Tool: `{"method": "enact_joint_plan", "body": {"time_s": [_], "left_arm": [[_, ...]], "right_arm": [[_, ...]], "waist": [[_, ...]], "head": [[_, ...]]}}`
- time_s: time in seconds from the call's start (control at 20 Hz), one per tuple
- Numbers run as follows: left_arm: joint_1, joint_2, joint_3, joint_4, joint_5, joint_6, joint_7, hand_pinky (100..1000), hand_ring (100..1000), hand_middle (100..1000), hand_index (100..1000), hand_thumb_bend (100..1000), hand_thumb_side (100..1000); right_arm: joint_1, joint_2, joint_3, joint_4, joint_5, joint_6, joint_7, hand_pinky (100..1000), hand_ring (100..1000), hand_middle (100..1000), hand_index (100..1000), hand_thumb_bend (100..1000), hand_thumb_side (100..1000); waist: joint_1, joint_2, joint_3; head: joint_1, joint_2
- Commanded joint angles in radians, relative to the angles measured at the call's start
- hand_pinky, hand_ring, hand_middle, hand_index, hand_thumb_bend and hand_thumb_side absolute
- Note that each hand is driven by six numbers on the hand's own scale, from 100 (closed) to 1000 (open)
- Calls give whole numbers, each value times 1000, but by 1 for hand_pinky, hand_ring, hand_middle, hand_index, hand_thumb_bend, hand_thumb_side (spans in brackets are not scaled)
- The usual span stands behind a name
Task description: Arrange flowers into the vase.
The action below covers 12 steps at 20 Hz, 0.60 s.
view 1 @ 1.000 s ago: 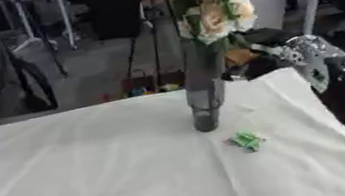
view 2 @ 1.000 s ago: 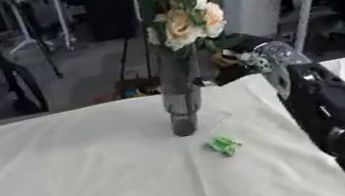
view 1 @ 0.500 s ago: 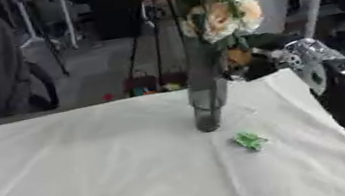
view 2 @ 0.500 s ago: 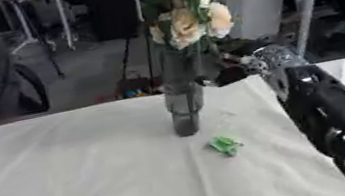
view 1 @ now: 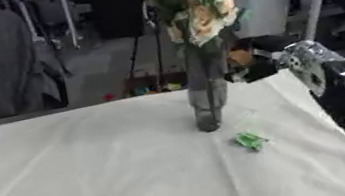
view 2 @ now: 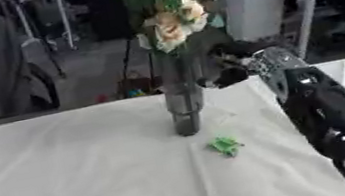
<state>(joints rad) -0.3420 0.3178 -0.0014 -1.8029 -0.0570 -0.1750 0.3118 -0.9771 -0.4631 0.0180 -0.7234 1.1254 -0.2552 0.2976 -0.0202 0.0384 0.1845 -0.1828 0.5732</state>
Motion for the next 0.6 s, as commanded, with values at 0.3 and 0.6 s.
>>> {"method": "enact_joint_plan", "body": {"time_s": [0.3,0.6], "left_arm": [[-10,16,8,-11,4,-2,0,754,649,687,797,606,862],[-5,20,12,-9,2,-2,4,754,650,687,797,607,863]], "right_arm": [[-21,-35,-11,-19,-2,5,-10,1000,1000,1000,1000,512,867],[-3,-78,-16,-47,-31,2,-21,1000,1000,1000,1000,517,856]], "waist": [[2,-12,-6],[1,-15,-21]], "head": [[5,-7],[19,-5]]}}
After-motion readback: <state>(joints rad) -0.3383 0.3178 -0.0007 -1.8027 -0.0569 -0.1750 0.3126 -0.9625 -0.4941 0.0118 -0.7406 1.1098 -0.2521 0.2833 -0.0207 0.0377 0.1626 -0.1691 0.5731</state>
